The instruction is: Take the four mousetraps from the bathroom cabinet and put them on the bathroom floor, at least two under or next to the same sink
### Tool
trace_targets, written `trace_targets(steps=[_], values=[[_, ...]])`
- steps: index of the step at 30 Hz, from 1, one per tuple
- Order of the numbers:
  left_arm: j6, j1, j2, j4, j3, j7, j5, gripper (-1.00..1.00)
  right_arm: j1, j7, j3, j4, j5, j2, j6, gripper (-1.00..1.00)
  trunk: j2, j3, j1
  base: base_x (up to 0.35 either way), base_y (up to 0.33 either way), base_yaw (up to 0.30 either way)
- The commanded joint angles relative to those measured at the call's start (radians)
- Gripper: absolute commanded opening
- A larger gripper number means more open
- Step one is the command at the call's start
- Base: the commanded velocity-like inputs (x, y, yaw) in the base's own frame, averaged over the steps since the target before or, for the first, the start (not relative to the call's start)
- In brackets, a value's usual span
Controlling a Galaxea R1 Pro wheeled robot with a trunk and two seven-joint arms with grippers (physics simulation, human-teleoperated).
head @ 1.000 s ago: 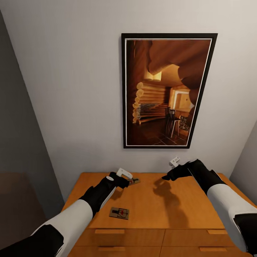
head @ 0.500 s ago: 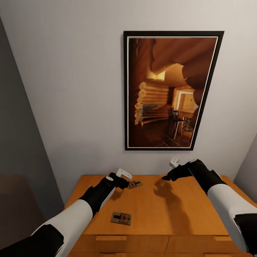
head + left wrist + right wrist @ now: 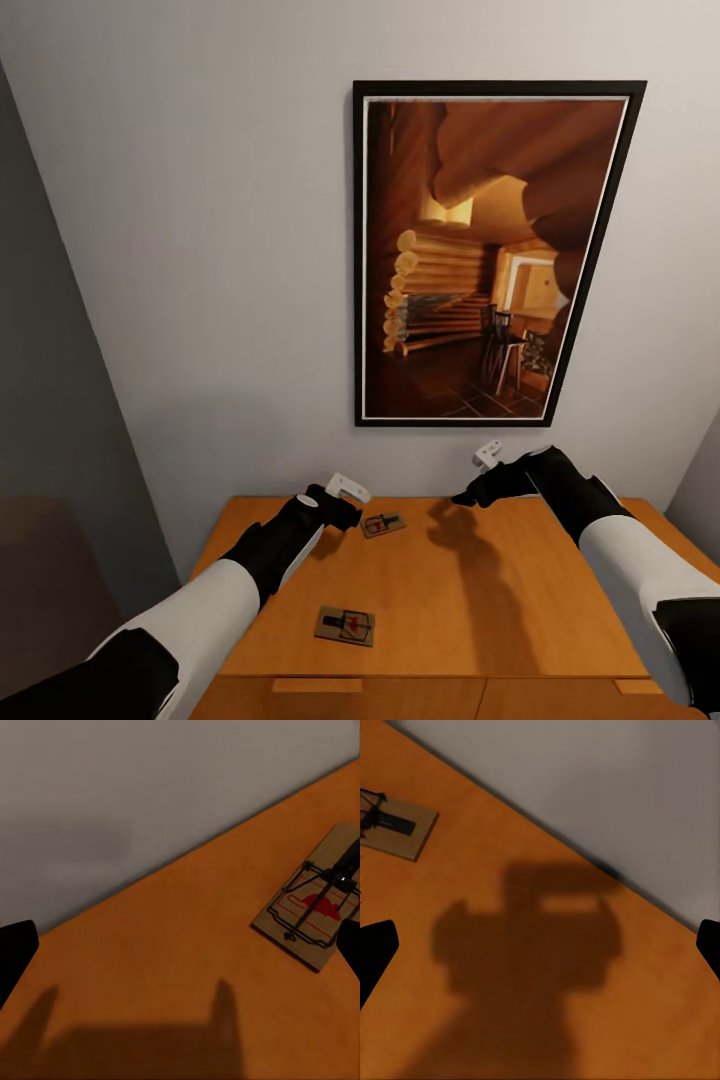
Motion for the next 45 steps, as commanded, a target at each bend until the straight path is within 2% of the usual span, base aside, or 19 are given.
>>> trace_targets(steps=[1, 7, 12, 18, 29, 33, 45], values=[[0.005, 0.0, 0.0, -0.001, -0.002, -0.002, -0.003, 1.0, 0.0, 0.006, 0.002, -0.002, 0.005, -0.001, 0.003, 1.0, -0.001, -0.001, 0.0, 0.006, 0.003, 0.0], [0.005, 0.0, 0.0, -0.001, -0.013, -0.008, -0.043, 1.0, 0.0, 0.007, 0.001, -0.003, 0.003, 0.0, 0.002, 1.0, -0.001, -0.001, 0.0, 0.003, 0.001, 0.0], [-0.002, -0.001, 0.0, -0.002, -0.041, -0.061, -0.07, 1.0, 0.0, 0.009, 0.0, -0.004, 0.006, 0.0, 0.003, 1.0, -0.001, -0.001, 0.0, 0.0, 0.0, 0.0], [-0.006, 0.0, 0.0, -0.002, -0.05, -0.101, -0.079, 1.0, 0.0, 0.01, 0.002, -0.007, 0.009, 0.005, 0.001, 1.0, -0.001, -0.001, 0.0, 0.0, 0.0, 0.0], [-0.007, 0.0, 0.0, -0.003, -0.044, -0.106, -0.085, 1.0, 0.0, 0.001, 0.004, -0.003, 0.006, 0.037, -0.006, 1.0, -0.001, -0.001, 0.0, 0.0, 0.0, 0.0], [-0.007, 0.0, 0.0, -0.003, -0.04, -0.106, -0.085, 1.0, 0.0, 0.004, 0.003, -0.003, 0.005, 0.041, -0.001, 1.0, -0.001, -0.001, 0.0, 0.0, 0.0, -0.015], [-0.008, -0.001, 0.0, -0.004, -0.032, -0.105, -0.083, 1.0, 0.0, 0.0, 0.002, -0.002, 0.001, 0.043, 0.003, 1.0, -0.001, -0.001, 0.0, 0.0, 0.0, -0.21]])
